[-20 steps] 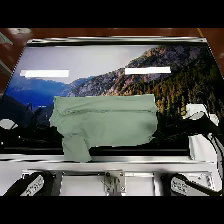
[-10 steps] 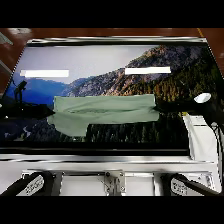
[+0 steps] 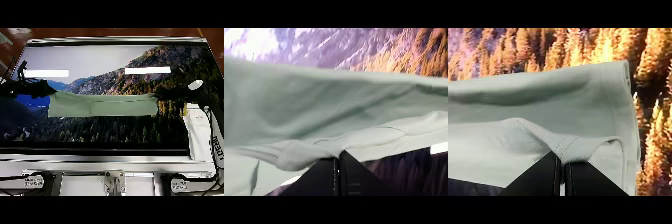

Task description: Fold the shirts.

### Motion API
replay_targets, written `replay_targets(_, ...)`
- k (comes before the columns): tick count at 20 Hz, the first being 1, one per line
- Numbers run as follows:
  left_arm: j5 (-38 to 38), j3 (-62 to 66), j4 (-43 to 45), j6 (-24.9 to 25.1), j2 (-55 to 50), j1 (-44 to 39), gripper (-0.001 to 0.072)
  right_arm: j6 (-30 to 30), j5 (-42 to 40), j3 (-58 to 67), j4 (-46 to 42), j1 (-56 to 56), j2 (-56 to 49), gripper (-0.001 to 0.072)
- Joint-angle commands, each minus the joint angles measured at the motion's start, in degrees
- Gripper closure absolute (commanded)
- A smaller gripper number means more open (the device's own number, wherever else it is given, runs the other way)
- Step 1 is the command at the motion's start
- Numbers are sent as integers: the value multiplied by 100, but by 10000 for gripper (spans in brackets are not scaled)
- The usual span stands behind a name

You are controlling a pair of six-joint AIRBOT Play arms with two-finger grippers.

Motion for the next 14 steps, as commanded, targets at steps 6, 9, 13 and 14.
replay_targets(6,-306,446,-291,-173,-1298,17,610,330,-105,103,-50,4,-702,635)
replay_targets(9,-542,459,-293,-151,-1320,55,233,262,-186,105,-9,0,-693,110)
replay_targets(13,-1204,675,-295,-175,-1300,437,234,647,68,103,-592,-431,-470,77)
replay_targets(14,-1432,743,-299,-216,-1300,531,235,833,227,103,-590,-581,-485,77)
